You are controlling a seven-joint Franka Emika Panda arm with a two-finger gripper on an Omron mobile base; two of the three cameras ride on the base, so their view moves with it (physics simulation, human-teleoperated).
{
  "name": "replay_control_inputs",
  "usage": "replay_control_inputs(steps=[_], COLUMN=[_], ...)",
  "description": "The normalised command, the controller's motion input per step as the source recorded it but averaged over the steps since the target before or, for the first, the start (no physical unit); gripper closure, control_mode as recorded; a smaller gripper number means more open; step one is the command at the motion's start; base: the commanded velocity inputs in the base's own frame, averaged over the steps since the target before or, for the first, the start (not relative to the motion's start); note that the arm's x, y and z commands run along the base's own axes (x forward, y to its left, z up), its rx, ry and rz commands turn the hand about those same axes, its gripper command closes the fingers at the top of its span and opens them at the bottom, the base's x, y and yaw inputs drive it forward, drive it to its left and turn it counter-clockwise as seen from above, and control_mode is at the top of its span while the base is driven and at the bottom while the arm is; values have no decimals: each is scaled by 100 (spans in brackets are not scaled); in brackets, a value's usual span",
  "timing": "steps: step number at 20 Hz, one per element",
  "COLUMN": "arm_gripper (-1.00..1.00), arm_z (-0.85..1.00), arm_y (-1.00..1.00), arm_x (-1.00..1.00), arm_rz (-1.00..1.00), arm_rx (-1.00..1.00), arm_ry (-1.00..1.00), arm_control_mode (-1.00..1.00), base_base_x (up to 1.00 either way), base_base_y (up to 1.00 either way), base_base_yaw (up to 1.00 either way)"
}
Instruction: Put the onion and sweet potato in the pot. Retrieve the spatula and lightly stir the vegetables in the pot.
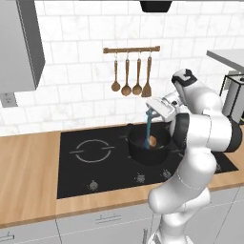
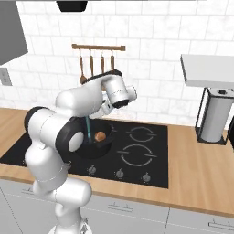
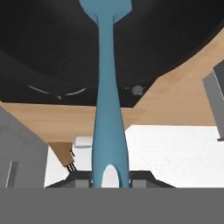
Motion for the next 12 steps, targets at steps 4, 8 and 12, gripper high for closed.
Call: replay_control_inputs(steps=[4,8,12], arm_gripper=[100,100,100], arm_z=[27,30,2], arm_y=[2,0,0], arm_x=[0,0,0], arm_rz=[0,0,0], arm_rx=[-11,-22,-26], arm_ry=[-16,-21,-11], arm_control_mode=[-100,-100,-100], base_base_x=[0,0,0], base_base_y=[0,0,0], base_base_yaw=[0,0,0])
